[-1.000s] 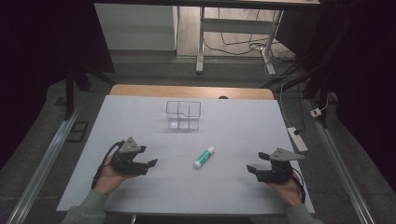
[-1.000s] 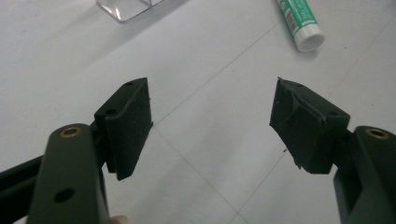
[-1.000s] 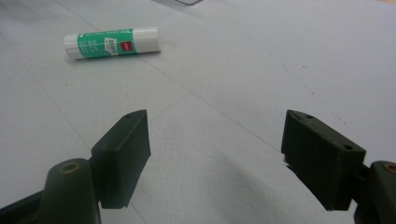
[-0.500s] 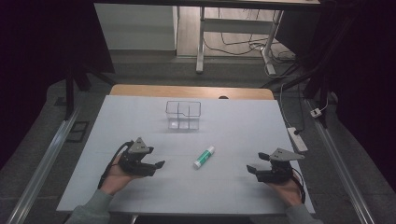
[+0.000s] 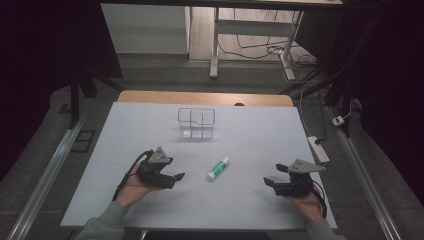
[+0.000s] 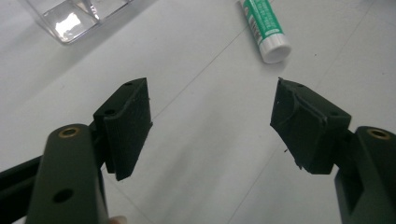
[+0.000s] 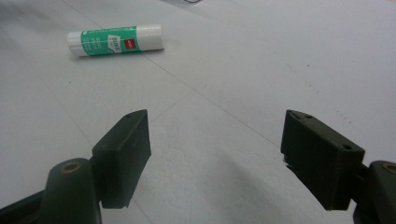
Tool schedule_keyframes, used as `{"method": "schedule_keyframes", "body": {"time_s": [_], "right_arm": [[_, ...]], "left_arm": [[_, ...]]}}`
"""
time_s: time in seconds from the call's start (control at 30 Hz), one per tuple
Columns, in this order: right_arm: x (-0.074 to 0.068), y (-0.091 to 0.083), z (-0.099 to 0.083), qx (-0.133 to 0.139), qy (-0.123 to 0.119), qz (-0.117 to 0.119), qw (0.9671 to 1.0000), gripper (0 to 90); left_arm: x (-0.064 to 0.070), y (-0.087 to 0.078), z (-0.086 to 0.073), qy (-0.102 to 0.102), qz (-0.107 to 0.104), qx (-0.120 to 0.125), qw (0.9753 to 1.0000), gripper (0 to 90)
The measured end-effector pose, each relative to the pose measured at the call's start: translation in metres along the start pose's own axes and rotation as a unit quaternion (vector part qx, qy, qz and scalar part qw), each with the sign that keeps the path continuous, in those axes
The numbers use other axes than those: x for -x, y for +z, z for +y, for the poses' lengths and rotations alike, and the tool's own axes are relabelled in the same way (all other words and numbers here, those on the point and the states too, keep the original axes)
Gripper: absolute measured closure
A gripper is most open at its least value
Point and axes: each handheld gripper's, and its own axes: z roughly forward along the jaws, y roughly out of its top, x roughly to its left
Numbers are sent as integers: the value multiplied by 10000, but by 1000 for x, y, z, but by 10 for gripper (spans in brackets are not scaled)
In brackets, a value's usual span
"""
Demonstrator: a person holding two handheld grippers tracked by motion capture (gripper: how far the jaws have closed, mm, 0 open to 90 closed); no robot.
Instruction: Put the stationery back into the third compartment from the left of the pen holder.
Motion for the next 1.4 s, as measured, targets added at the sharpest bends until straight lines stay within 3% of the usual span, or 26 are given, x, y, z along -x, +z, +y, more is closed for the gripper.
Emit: {"method": "schedule_keyframes", "body": {"time_s": [0.6,1.13,1.4], "right_arm": [[0,-1,1,72,70,38,9999,233],[-1,3,2,48,22,69,10000,236],[-1,1,2,27,12,63,10000,236]], "left_arm": [[5,20,20,144,-199,-55,9997,287],[8,37,29,100,-407,-160,9990,290],[13,45,39,250,-437,-179,9986,289]]}}
